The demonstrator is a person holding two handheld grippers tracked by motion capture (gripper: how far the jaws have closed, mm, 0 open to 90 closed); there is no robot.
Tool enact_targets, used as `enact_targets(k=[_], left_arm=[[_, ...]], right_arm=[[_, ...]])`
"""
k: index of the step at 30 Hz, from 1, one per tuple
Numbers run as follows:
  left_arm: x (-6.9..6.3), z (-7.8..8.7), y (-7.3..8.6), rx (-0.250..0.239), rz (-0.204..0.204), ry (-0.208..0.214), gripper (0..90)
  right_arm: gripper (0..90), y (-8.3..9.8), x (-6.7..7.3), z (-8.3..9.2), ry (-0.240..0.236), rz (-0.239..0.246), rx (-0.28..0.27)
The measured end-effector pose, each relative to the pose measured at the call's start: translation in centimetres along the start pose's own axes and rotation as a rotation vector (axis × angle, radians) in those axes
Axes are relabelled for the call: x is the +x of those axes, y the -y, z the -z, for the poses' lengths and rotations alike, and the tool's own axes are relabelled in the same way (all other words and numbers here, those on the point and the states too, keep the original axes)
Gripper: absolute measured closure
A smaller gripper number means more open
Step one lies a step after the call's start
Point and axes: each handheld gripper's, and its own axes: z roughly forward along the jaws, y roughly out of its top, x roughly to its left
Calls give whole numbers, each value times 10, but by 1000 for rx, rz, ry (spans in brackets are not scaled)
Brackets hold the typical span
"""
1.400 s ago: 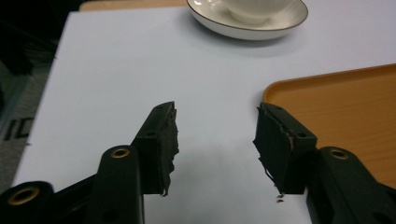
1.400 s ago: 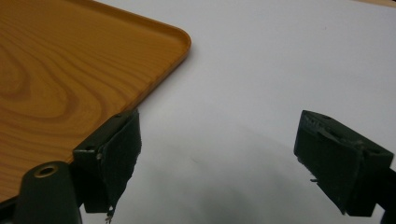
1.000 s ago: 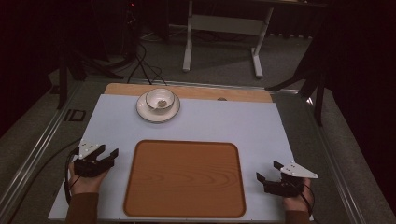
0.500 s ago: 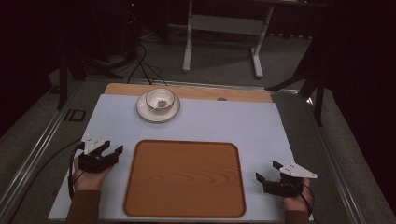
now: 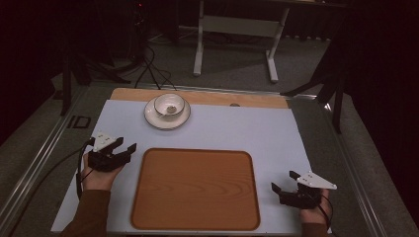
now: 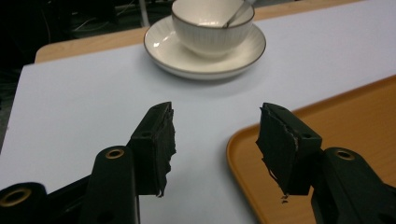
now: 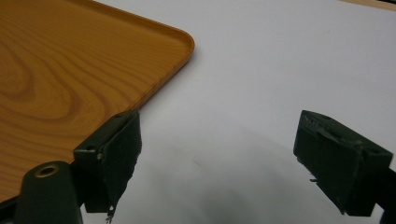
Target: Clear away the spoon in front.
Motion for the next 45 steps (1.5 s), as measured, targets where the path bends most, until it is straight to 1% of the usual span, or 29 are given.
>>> enact_targets(k=[7,13,20,34,39,45], left_arm=[[-3,-5,-19,-6,-46,12,448],[-5,-11,-34,-10,-75,19,447],[-7,-20,-47,-18,-89,34,445],[-9,-39,-64,-4,-125,38,447],[-10,-47,-68,5,-124,43,448],[-13,-56,-73,10,-135,49,449]], right_arm=[[150,0,-1,0,1,0,3],[150,0,-1,0,-1,-3,2],[150,0,-1,0,-3,-2,3],[150,-1,-1,-1,-6,-4,4],[150,0,-2,-1,-5,-7,0],[150,0,-1,-1,-6,-5,-1]])
